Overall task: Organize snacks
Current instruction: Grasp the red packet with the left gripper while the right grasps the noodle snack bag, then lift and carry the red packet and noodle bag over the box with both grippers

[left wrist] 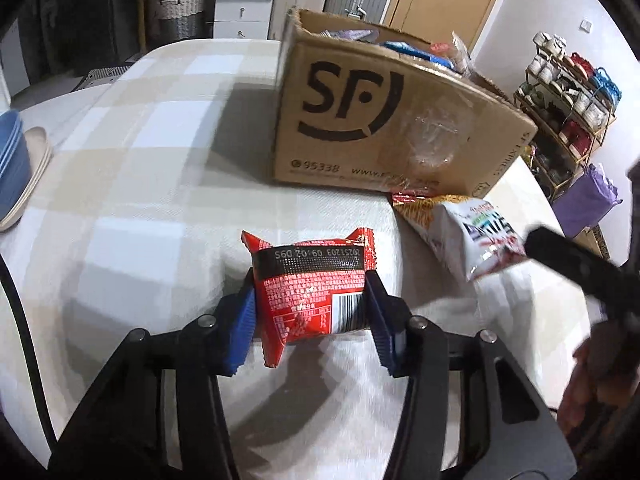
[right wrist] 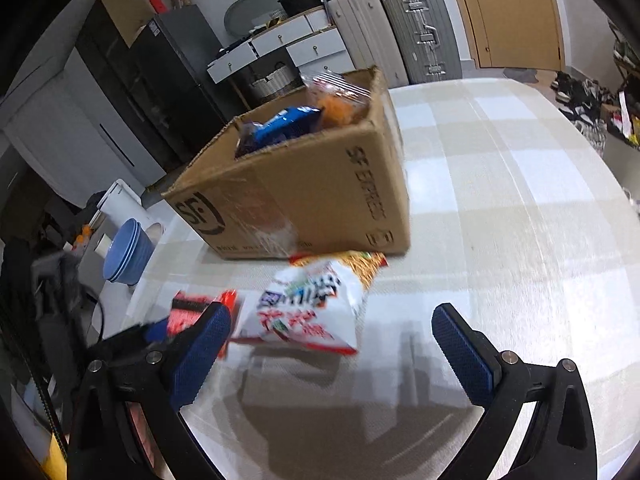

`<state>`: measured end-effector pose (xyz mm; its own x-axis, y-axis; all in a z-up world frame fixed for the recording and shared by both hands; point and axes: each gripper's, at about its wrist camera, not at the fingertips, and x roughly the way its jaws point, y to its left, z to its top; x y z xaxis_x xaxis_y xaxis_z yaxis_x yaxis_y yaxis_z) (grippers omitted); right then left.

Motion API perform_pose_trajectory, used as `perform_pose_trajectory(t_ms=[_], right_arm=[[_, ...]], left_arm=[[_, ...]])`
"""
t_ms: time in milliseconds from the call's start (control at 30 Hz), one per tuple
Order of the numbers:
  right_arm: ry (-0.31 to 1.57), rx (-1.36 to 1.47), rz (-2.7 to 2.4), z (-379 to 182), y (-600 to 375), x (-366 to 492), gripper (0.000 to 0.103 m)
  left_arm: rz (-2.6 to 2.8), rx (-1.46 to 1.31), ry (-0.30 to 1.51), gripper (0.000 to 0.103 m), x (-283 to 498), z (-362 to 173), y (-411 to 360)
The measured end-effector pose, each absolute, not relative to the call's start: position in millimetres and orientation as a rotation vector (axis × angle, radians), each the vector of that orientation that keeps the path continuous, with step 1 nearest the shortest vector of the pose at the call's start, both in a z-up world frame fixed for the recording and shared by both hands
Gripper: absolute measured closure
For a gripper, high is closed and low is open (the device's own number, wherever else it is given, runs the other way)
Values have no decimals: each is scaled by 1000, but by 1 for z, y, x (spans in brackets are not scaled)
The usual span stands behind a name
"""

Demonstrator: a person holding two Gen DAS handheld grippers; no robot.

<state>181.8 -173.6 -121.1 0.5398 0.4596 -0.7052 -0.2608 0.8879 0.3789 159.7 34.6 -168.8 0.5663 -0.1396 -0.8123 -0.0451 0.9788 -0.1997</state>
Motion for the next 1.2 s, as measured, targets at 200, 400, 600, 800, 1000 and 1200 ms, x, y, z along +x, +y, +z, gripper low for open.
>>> perform_pose_trajectory(t_ms=[200,400,600,800,1000,1200], right_arm=[[943,85,395,-122,-140,207,1],[1025,-29,387,-140,-111,224,1],[1027,-53,378,-146,-109,223,34],[1011,-9,419,-141,-118,210,45],[991,45,489,-137,-130,181,46],[927,132,580,-118,-146,139,46]], left_arm=[[-73,-250,951,56,140,-160,45],[-84,-263,967,56,139,-158,48],[-85,-284,979,56,116,-172,62],[-105,-280,981,56,100,-171,53],[-115,-266,964,56,86,-162,46],[-135,-243,949,56,70,-151,35]])
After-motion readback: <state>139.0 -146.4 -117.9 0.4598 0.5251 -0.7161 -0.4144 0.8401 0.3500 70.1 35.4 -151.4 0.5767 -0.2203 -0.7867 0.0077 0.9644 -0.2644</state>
